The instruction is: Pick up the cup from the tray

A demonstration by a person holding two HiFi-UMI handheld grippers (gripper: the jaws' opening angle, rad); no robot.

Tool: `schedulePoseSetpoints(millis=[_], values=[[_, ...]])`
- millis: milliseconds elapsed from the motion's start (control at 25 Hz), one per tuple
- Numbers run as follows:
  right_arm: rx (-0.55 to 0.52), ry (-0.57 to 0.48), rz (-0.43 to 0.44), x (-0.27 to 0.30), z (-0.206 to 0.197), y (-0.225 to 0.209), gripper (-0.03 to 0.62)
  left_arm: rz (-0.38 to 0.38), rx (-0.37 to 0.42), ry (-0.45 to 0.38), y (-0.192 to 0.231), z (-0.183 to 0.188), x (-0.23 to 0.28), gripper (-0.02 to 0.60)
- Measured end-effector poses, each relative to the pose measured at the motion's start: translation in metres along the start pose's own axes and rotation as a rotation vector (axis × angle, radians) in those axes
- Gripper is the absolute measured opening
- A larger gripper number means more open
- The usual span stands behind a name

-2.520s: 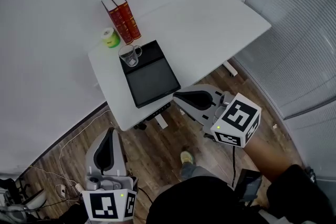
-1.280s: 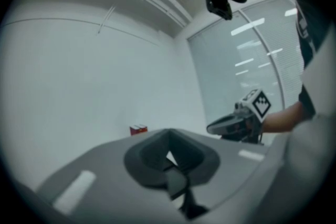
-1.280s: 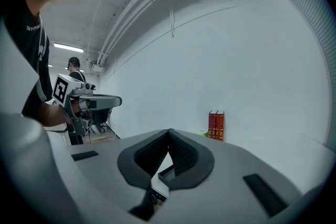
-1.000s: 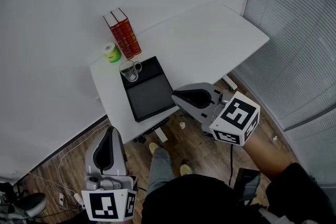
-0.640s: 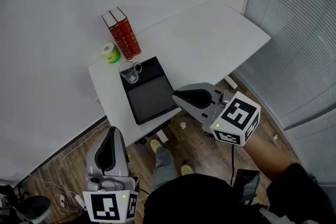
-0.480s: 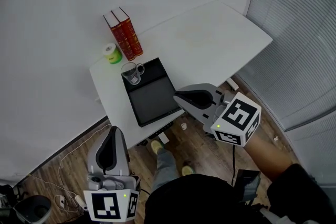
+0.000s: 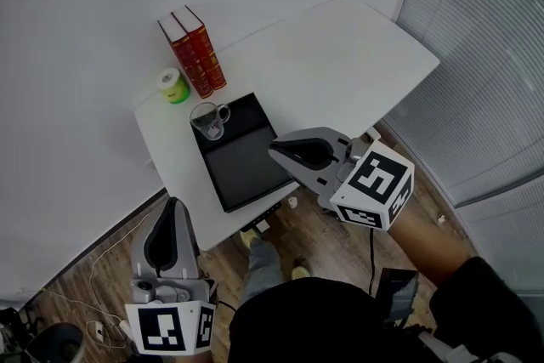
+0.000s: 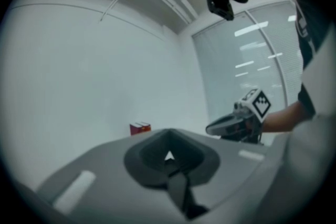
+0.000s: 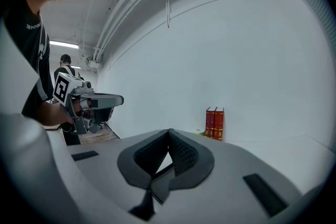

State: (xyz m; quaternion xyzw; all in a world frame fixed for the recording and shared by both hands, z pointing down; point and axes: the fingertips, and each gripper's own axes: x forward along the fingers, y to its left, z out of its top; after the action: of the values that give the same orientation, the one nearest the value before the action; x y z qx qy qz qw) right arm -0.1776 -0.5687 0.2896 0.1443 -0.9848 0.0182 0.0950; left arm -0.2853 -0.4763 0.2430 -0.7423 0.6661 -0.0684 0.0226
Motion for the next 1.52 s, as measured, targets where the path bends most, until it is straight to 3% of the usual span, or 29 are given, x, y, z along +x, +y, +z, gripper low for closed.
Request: schedulePoseSetpoints(millis=[800,1200,1360,1520], values=[[0.008,0.093,-0.046,0.061,0.001,-0.058,0.006,-0.068,-0.038,0.018,0.056,-0.012,0.079,-0.003],[0.074,0.16,-0.091,0.115,-0.029,-0.103,0.008,-0.106,-0.055,0.06,0.112,-0.033,0.135,-0.003],[0.082,0.21,-0.12,0.135,-0.058,-0.12,0.008,-0.119,-0.05,0.07,0.13,-0.037,0.15,-0.003],[0.156,0.26,-0.127,0.152,-0.095,-0.133,0.061,-0.129,-0.044,0.09,0.145,-0.044,0.162,-0.003]])
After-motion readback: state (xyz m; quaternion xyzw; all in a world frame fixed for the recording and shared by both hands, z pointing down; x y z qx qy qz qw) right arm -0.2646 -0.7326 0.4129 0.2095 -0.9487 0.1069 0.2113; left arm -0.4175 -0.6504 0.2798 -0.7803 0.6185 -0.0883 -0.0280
